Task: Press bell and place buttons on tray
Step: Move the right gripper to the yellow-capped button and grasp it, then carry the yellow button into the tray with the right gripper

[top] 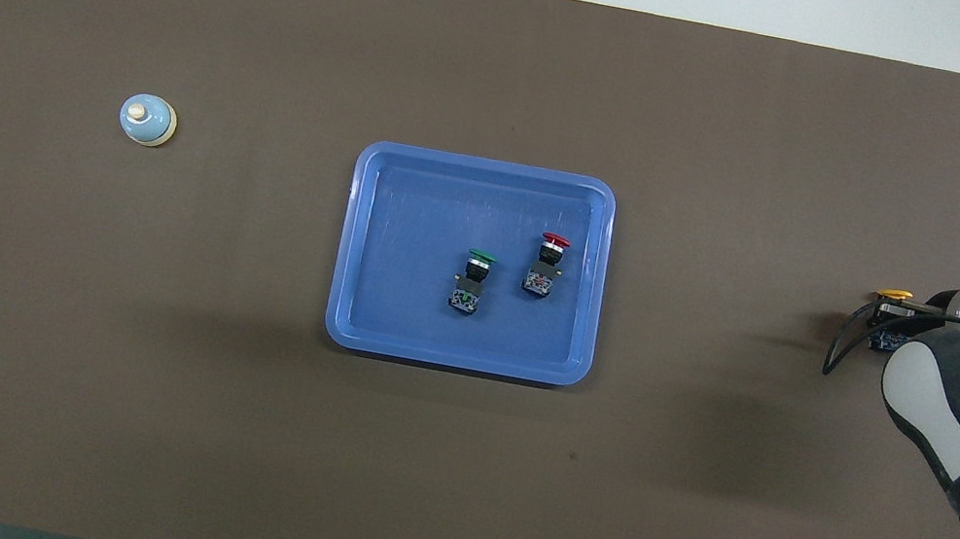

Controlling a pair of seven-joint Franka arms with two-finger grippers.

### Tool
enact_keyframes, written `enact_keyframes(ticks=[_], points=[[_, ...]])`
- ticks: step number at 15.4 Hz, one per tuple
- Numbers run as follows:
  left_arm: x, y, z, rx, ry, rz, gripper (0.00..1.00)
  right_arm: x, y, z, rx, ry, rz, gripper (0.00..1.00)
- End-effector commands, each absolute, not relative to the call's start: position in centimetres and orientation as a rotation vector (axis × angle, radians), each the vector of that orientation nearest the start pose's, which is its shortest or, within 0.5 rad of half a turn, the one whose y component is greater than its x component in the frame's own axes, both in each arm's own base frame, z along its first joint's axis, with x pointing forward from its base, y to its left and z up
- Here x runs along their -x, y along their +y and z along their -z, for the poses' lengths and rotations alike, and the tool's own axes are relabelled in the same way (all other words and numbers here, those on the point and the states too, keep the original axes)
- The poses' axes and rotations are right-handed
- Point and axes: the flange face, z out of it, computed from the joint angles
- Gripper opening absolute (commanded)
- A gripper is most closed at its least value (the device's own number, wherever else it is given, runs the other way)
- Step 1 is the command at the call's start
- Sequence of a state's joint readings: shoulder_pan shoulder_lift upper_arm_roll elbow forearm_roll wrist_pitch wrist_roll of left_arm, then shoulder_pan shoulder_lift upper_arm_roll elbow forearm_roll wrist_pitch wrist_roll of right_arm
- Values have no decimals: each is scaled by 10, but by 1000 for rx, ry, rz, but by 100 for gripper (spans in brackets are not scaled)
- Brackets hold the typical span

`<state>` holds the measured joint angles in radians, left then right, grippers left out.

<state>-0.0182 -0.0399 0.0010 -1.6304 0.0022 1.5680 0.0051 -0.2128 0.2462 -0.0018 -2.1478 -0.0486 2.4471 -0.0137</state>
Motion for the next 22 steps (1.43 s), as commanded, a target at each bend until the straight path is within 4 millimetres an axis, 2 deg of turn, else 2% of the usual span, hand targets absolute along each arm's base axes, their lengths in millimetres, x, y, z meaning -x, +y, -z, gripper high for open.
enact_keyframes(ticks=[1, 4, 6, 9, 10, 12, 13, 15, 17, 19, 21, 22], points=[[-535, -8, -617, 3150, 24, -53, 100, -569, -103, -312, 3173, 185, 58, 0], [-535, -8, -618, 3150, 24, -51, 100, -592, -56, -347, 3165, 186, 9, 0], [-535, -8, -618, 3150, 27, -51, 100, -605, -9, -370, 3164, 211, 1, 0], [-535, -8, -618, 3150, 27, -51, 100, -616, 81, -403, 3158, 314, -2, 0], [-535, -8, -618, 3150, 27, -51, 100, -616, 117, -413, 3153, 328, 9, 0], [-535, -8, -618, 3150, 27, -51, 100, -608, 183, -424, 3145, 338, 12, 0], [-535, -8, -618, 3150, 27, -51, 100, -595, 229, -428, 3125, 361, 14, 0], [-535, -8, -618, 3150, 27, -51, 100, -584, 285, -429, 3066, 452, -4, 0], [-535, -8, -617, 3150, 27, -53, 100, -570, 350, -425, 3054, 495, -7, 0], [-535, -8, -618, 3150, 27, -51, 100, -562, 401, -407, 3051, 561, -24, 0], [-535, -8, -618, 3150, 27, -51, 100, -551, 437, -377, 3064, 538, -31, 0], [-535, -8, -617, 3150, 27, -53, 100, -546, 454, -368, 3027, 529, 17, 0]])
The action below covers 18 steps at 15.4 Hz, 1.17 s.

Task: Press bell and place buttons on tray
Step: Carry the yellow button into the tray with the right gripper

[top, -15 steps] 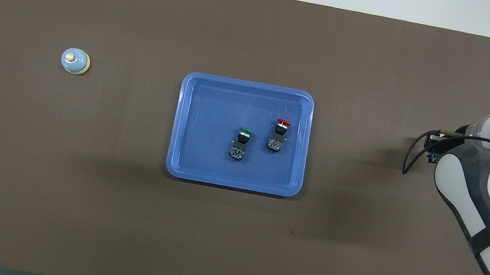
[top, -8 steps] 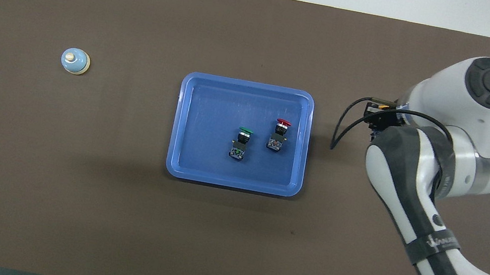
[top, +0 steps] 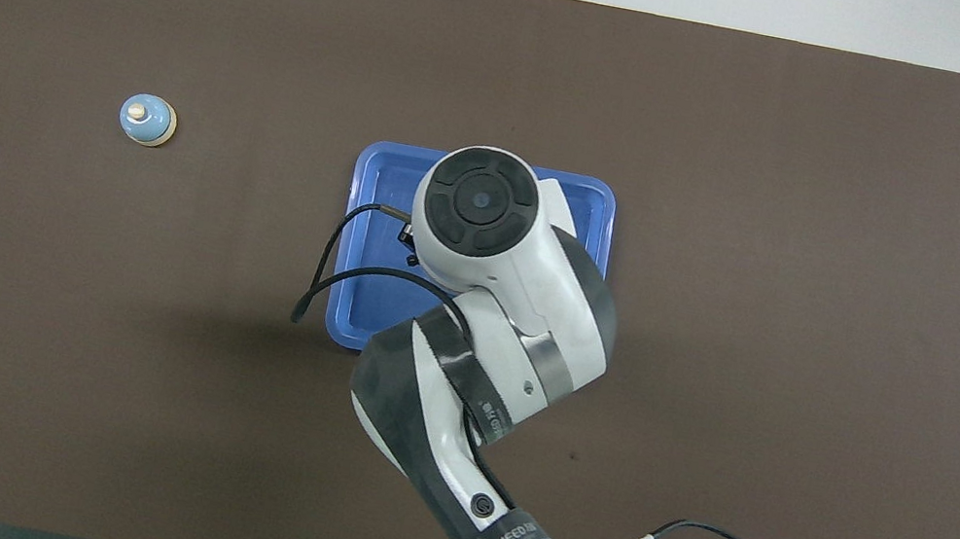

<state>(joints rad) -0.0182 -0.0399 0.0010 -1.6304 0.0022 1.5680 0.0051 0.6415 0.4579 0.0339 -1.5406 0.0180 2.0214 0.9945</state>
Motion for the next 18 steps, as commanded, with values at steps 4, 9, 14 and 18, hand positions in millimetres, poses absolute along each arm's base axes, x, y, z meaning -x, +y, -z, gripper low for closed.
enact_keyframes(ticks=[4, 9, 14, 18], points=[[-535, -8, -618, 3150, 27, -51, 100, -542, 469, -328, 3019, 524, 35, 0], [-535, -8, -618, 3150, 27, -51, 100, -534, 483, -290, 3048, 522, 0, 0], [-535, -8, -618, 3150, 24, -51, 100, -538, 478, -298, 3042, 563, -2, 100], [-535, -8, -617, 3150, 27, -53, 100, -540, 460, -342, 3056, 629, -42, 100]])
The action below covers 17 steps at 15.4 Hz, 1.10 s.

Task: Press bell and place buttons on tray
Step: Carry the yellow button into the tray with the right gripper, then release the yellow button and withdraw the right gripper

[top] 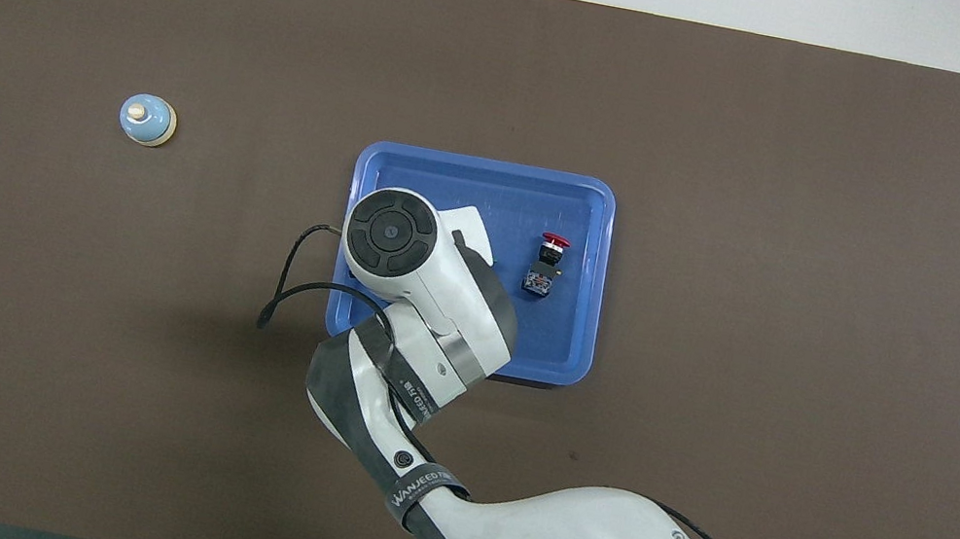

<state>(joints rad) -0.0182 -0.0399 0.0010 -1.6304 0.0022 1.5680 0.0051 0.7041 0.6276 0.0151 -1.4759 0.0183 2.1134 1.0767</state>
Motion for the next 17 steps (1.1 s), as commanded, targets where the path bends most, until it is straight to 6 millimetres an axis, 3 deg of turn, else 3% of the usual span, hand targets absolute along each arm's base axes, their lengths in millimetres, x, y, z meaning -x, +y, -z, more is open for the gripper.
enact_keyframes(ticks=[1, 3, 7, 11, 17], points=[[-535, -8, -618, 3150, 27, -51, 100, -546, 449, -355, 3046, 661, -43, 100], [-535, -8, -618, 3150, 27, -51, 100, -555, 430, -375, 3032, 702, -40, 100], [-535, -8, -618, 3150, 27, -51, 100, -593, 349, -435, 2994, 781, -12, 100], [-535, -8, -618, 3150, 27, -51, 100, -612, 253, -481, 3074, 515, -59, 100], [-535, -8, -618, 3150, 27, -51, 100, -624, 128, -518, 3119, 123, -110, 100]])
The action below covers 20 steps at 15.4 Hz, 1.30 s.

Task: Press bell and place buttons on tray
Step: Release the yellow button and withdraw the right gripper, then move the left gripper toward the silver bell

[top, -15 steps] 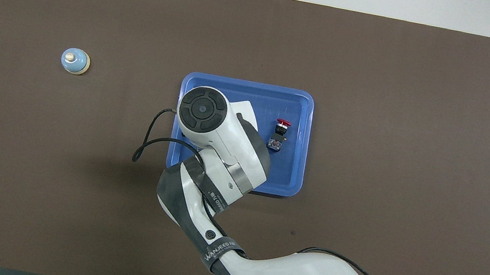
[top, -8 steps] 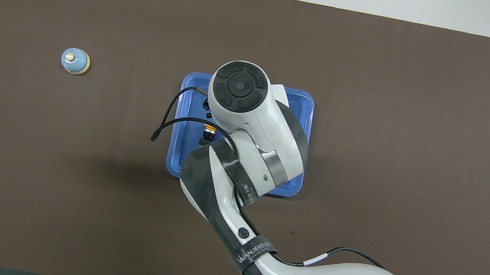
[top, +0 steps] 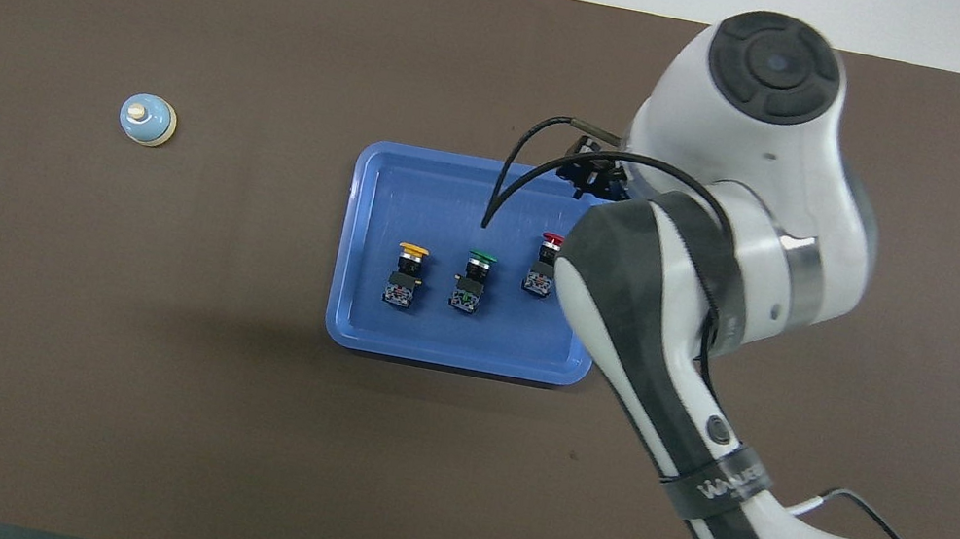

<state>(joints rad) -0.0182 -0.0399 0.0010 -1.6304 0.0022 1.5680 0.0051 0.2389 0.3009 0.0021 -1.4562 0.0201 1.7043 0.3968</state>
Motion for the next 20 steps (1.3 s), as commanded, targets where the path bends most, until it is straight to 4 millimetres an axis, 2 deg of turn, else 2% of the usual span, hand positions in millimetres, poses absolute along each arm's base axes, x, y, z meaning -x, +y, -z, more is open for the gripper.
enact_keyframes(ticks=[1, 3, 6, 8, 12, 15, 20], points=[[-535, -8, -618, 3150, 27, -51, 100, -623, 112, -524, 3118, 72, -111, 100], [-535, -8, -617, 3150, 27, -53, 100, -622, 73, -538, 3114, -40, -105, 100], [-535, -8, -618, 3150, 27, -51, 100, -610, 34, -559, 3111, -150, -105, 100], [-535, -8, -618, 3150, 27, -51, 100, -590, 8, -581, 3112, -166, -111, 100], [-535, -8, -618, 3150, 27, -51, 100, -544, -23, -614, 3111, -121, -145, 100], [-535, -8, -618, 3150, 27, -51, 100, -519, -23, -627, 3113, -109, -155, 100], [-535, -8, -618, 3150, 27, -51, 100, -522, -22, -623, 3120, -94, -132, 100]])
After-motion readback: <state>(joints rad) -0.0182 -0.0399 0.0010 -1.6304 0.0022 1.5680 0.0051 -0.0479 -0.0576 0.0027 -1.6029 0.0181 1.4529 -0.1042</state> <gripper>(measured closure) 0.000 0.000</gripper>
